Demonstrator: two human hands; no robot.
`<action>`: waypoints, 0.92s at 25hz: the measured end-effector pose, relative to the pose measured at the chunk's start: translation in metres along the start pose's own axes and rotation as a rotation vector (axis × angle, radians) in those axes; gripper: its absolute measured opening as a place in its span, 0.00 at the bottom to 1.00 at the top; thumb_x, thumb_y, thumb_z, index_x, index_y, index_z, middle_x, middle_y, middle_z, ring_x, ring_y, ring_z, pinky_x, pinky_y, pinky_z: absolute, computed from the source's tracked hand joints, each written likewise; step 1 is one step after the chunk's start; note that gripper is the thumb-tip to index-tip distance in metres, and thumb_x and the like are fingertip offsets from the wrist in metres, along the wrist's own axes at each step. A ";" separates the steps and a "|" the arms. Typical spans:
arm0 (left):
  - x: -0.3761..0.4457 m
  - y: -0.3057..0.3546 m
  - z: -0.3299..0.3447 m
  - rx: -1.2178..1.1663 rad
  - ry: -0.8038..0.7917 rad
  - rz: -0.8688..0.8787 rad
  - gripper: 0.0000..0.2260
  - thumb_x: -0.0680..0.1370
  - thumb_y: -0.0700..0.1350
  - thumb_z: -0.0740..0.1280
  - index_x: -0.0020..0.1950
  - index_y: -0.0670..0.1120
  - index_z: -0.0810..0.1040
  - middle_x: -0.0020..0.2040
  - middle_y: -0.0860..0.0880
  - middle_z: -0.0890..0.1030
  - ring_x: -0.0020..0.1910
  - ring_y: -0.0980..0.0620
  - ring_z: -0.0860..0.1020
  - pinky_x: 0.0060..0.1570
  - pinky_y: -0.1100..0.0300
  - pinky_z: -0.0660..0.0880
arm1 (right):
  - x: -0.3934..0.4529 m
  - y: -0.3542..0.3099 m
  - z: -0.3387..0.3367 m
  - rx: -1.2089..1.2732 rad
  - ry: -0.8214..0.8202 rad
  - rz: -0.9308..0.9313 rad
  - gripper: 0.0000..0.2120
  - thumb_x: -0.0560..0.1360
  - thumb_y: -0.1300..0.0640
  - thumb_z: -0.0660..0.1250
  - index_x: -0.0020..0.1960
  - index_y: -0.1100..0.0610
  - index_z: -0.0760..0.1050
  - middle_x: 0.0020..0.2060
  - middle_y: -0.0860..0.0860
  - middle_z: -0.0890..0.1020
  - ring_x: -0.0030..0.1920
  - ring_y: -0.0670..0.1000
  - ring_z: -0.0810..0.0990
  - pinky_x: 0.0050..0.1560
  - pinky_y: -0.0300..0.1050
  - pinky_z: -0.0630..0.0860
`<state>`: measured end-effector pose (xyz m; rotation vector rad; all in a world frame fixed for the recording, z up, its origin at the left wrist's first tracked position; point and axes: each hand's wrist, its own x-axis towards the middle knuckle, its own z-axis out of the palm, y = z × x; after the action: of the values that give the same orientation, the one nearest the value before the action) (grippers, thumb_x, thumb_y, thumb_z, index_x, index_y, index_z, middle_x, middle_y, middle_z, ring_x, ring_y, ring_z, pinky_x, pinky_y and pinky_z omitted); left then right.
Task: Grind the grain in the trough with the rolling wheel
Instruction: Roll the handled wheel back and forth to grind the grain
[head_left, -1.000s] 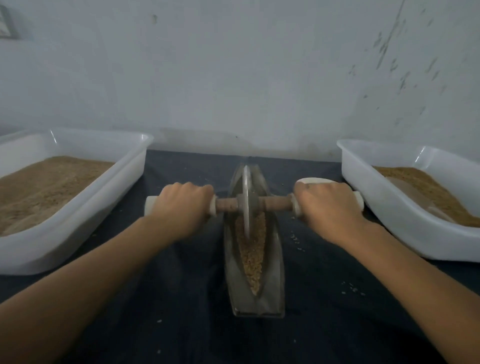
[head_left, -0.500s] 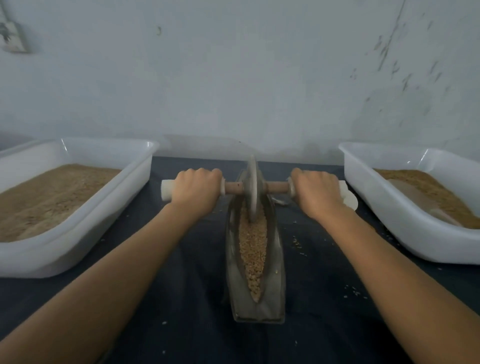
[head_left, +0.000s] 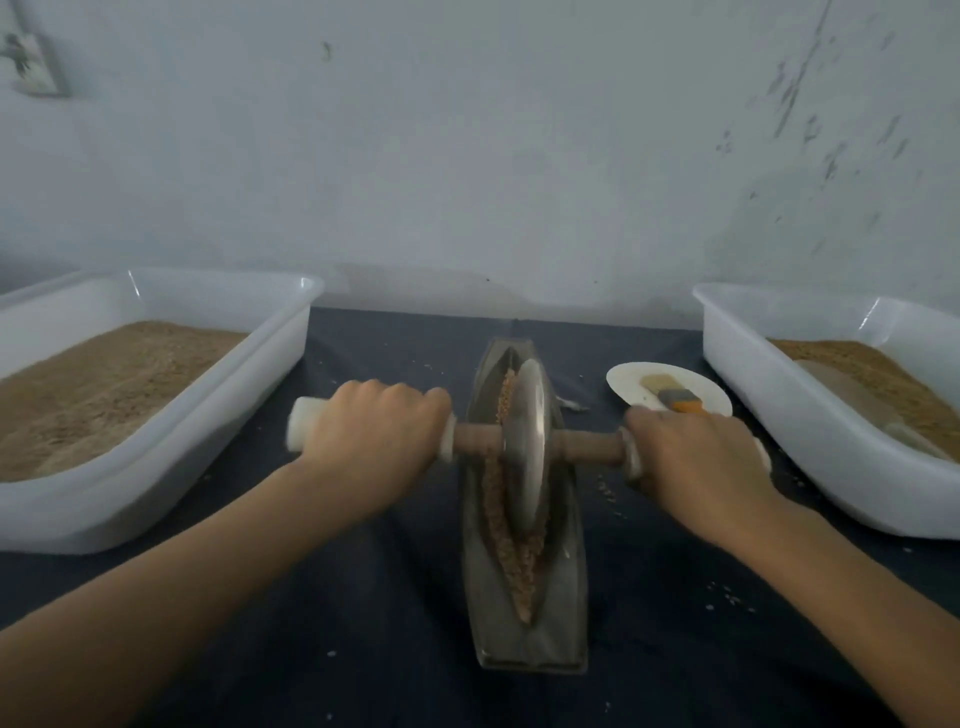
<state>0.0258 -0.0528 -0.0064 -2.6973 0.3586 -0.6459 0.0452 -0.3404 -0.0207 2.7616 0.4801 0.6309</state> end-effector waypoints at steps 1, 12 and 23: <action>0.025 0.001 0.009 -0.014 -0.003 -0.045 0.13 0.72 0.49 0.68 0.42 0.51 0.62 0.37 0.52 0.76 0.32 0.47 0.74 0.32 0.56 0.62 | 0.023 0.000 0.011 -0.019 0.027 0.066 0.17 0.65 0.52 0.73 0.38 0.48 0.63 0.25 0.46 0.66 0.25 0.51 0.65 0.24 0.41 0.53; -0.026 0.002 -0.008 -0.099 0.218 0.165 0.30 0.50 0.49 0.79 0.37 0.53 0.59 0.26 0.53 0.72 0.21 0.51 0.72 0.26 0.60 0.57 | -0.033 -0.002 -0.018 0.081 0.035 -0.069 0.24 0.55 0.45 0.75 0.35 0.43 0.58 0.23 0.43 0.60 0.21 0.42 0.59 0.23 0.36 0.46; 0.096 -0.007 0.025 -0.147 -0.037 -0.129 0.06 0.76 0.47 0.64 0.50 0.49 0.70 0.49 0.48 0.80 0.47 0.44 0.79 0.44 0.52 0.71 | 0.092 -0.001 0.020 -0.002 -0.030 0.166 0.06 0.75 0.53 0.64 0.49 0.53 0.69 0.42 0.49 0.81 0.41 0.55 0.80 0.33 0.46 0.63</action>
<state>0.1216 -0.0703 0.0121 -2.8879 0.2316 -0.6262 0.1322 -0.3091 -0.0041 2.8242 0.2454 0.6253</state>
